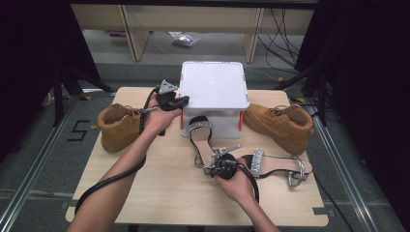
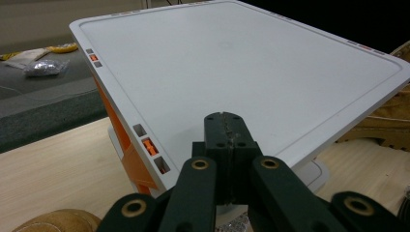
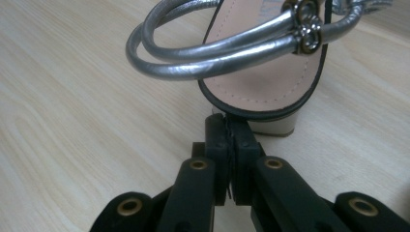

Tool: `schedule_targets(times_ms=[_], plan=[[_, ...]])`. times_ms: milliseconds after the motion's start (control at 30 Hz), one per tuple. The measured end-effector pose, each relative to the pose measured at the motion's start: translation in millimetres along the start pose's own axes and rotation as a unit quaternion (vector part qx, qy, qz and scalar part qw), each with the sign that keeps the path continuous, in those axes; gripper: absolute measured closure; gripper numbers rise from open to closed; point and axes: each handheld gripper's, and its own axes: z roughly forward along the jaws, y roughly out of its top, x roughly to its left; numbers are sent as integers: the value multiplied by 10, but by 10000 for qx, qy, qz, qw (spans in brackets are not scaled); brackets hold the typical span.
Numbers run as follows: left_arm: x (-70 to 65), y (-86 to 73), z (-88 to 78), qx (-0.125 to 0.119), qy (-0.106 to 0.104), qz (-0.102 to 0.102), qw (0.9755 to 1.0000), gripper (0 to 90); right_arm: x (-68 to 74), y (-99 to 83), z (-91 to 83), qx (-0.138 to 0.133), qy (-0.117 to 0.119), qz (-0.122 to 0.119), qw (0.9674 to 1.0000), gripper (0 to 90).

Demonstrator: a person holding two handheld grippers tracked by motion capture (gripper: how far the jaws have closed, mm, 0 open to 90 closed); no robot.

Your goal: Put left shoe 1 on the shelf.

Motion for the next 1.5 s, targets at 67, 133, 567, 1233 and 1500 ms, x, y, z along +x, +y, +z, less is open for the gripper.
schedule_targets(times_ms=[67,133,567,1233,1500], plan=[[0,2,0,6,-1,5,10000,897,0,4,12,-47,-1,-29,10000,895],[0,2,1,4,-4,-8,10000,897,21,26,12,-129,-29,-31,9999,898],[2,0,0,0,-9,-19,10000,897,101,312,0,-450,-168,-332,9983,899],[6,-1,0,-1,-24,-9,10000,897,96,654,147,-366,-996,-878,9905,896],[5,-1,0,0,-20,-7,10000,897,108,747,207,-403,-1167,-935,9879,897]])
